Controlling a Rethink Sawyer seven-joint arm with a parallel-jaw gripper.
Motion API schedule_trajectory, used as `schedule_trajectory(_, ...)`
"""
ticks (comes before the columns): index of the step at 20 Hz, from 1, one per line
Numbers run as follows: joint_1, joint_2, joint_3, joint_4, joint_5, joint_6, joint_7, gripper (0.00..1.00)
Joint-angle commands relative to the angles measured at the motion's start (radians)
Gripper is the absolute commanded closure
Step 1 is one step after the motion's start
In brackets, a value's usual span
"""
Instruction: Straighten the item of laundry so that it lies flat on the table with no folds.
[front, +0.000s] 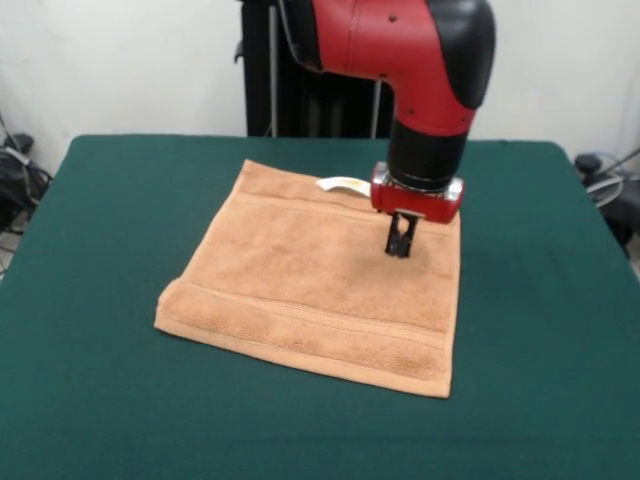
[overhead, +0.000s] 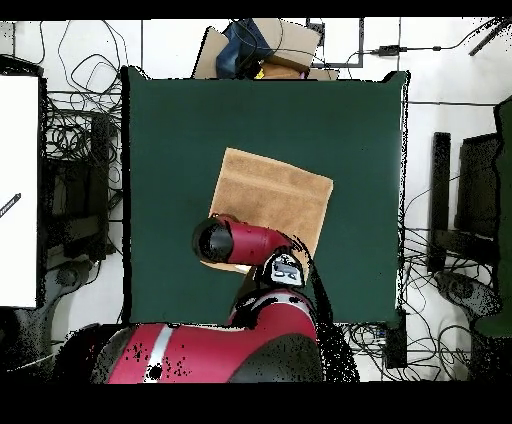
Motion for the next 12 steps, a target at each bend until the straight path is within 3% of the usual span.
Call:
schedule_trajectory(1,0.059,0.087,0.091,0.106,0.103,-0.087,0.315,1.0)
schedule_trajectory(5,-0.012,0.127,0.126,0.099,0.107,-0.152,0.284,1.0)
schedule_trajectory(12,-0.123,0.137,0.145,0.062,0.04,-0.176,0.183,1.0)
